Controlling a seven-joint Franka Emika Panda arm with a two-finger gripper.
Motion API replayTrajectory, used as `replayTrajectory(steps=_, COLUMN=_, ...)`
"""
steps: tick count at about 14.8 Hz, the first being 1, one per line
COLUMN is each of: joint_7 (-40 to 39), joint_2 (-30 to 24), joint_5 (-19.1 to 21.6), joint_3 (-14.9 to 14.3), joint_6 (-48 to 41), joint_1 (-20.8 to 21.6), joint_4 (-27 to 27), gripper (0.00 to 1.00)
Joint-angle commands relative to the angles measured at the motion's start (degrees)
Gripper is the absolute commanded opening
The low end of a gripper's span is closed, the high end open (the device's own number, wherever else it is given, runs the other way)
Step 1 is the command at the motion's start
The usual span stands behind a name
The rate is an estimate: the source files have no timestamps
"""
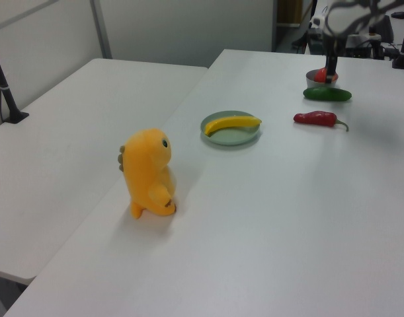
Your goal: Put the cucumber on the left side of the bowl
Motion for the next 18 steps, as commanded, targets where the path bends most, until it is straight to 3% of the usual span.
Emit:
replayTrajectory(steps=1, joint_7=6.87, joint_2=-6.39, joint_5=1.26, joint_3=0.31, joint_6=-14.18, joint_1=3.21, joint_4=6.28, gripper=1.00)
replayTrajectory(steps=4, joint_7=17.23, joint_2=-11.40, joint_5=4.23, joint_3=0.66, joint_6=-23.13, joint_1=4.36, joint_4=10.67, gripper=1.00)
replayTrajectory(steps=7, joint_7=29.63, joint_2=-15.63, joint_5=6.44, joint_3=3.55, joint_6=-34.22, joint_1=4.45, joint_4=15.95, gripper=1.00)
replayTrajectory(steps=13, joint_7=48.18, joint_2=-16.60, joint_5=6.36, joint_3=15.06, joint_6=-37.85, joint_1=4.36, joint_4=19.30, gripper=1.00)
replayTrajectory(steps=18, joint_7=50.41, joint_2=-17.04, joint_5=5.48, joint_3=23.06, joint_6=-37.58, joint_1=4.45, joint_4=18.25, gripper=1.00)
